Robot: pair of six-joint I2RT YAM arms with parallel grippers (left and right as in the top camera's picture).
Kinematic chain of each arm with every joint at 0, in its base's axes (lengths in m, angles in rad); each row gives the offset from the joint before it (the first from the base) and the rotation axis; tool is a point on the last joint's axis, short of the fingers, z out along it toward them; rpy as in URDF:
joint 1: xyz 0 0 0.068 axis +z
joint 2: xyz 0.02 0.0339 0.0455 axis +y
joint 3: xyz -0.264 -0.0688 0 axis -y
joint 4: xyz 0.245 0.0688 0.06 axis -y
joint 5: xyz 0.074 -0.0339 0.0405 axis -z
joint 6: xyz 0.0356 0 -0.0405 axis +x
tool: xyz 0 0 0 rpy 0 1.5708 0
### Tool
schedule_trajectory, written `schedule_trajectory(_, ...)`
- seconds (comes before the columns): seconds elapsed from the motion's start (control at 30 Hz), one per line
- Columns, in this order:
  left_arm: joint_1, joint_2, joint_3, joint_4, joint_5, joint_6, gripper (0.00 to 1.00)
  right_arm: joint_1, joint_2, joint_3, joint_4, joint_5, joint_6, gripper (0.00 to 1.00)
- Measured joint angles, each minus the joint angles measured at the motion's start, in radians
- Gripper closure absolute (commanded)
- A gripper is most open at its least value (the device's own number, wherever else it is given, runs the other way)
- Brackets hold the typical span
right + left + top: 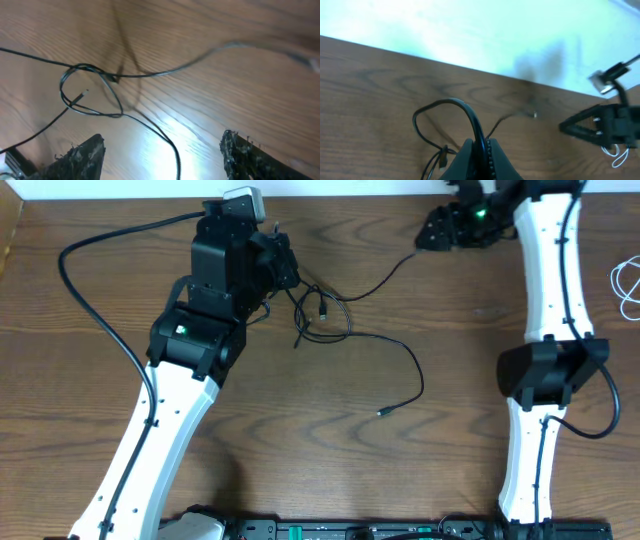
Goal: Untangle cables
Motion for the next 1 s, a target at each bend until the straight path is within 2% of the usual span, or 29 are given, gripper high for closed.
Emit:
schedule_trajectory(0.13,0.000,-0.002,0.000,0.005,0.000,-0.005,0.92,0.050,0.000,-0.068,0.033,-0.008,-0.007,0.34)
schedule_trajectory(0.3,0.004,-0.002,0.000,0.039,0.009,-0.016,0.92,0.107,0.000,-0.187,0.101,-0.064,-0.038,0.44)
schedule_trajectory(0.5,0.012,-0.026,0.000,0.066,0.030,-0.027,0.92,0.182,0.000,-0.325,0.221,-0.135,-0.048,0.48)
schedule_trajectory(0.6,0.012,-0.043,0.000,0.066,0.037,-0.027,0.92,0.224,0.000,-0.373,0.270,-0.153,-0.043,0.58)
schedule_trajectory(0.93,0.012,-0.048,0.000,0.062,0.042,-0.027,0.92,0.335,0.000,-0.562,0.497,-0.037,0.109,0.60)
schedule_trajectory(1.0,0.012,-0.048,0.000,0.061,0.042,-0.027,0.92,0.351,0.000,-0.595,0.531,0.006,0.139,0.63)
